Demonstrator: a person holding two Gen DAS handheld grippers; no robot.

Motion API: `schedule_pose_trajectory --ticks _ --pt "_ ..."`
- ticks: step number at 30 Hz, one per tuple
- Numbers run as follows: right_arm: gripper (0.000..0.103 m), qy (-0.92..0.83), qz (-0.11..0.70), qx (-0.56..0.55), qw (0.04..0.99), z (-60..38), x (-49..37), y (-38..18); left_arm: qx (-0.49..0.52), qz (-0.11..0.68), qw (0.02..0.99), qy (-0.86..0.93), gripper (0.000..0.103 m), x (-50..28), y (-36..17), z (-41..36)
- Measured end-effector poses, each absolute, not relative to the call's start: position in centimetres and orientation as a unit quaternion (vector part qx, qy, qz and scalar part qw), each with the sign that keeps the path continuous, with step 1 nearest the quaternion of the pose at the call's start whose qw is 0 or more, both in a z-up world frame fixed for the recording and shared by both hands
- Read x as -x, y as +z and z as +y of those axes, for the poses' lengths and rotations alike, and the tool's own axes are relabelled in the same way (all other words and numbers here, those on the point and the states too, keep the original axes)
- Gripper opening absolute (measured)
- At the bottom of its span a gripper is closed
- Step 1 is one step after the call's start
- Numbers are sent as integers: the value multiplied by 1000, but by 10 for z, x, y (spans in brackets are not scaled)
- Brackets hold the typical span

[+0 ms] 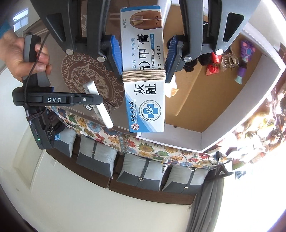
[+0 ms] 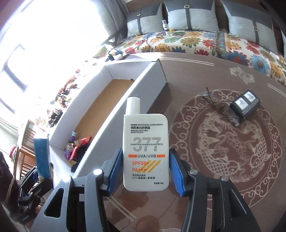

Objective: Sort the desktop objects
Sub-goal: 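Carry the box and sunscreen bottle into the white bin and open both tools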

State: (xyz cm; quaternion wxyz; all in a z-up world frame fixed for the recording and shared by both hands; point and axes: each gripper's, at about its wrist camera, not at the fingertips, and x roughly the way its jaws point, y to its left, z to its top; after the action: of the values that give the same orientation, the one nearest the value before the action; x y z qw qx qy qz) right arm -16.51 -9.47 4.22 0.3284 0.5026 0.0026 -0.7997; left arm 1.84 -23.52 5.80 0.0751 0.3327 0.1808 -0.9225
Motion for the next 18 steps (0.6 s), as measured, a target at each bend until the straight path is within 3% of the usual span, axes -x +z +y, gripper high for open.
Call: schedule_pose_trajectory --ticks 8,10,14,18 --pt "54 -757 27 -506 412 -228 129 8 -430 221 167 -859 47 -15 -7 -328" --pt "75 -752 34 -511 416 -242 124 -4 -434 225 178 -854 48 -24 -15 -332" --pt "78 -773 40 -477 417 -223 113 -5 -419 225 176 -862 61 -38 -18 -314" --pt "95 -832 90 -413 359 -163 105 -2 -410 211 148 -875 62 -31 -8 -274"
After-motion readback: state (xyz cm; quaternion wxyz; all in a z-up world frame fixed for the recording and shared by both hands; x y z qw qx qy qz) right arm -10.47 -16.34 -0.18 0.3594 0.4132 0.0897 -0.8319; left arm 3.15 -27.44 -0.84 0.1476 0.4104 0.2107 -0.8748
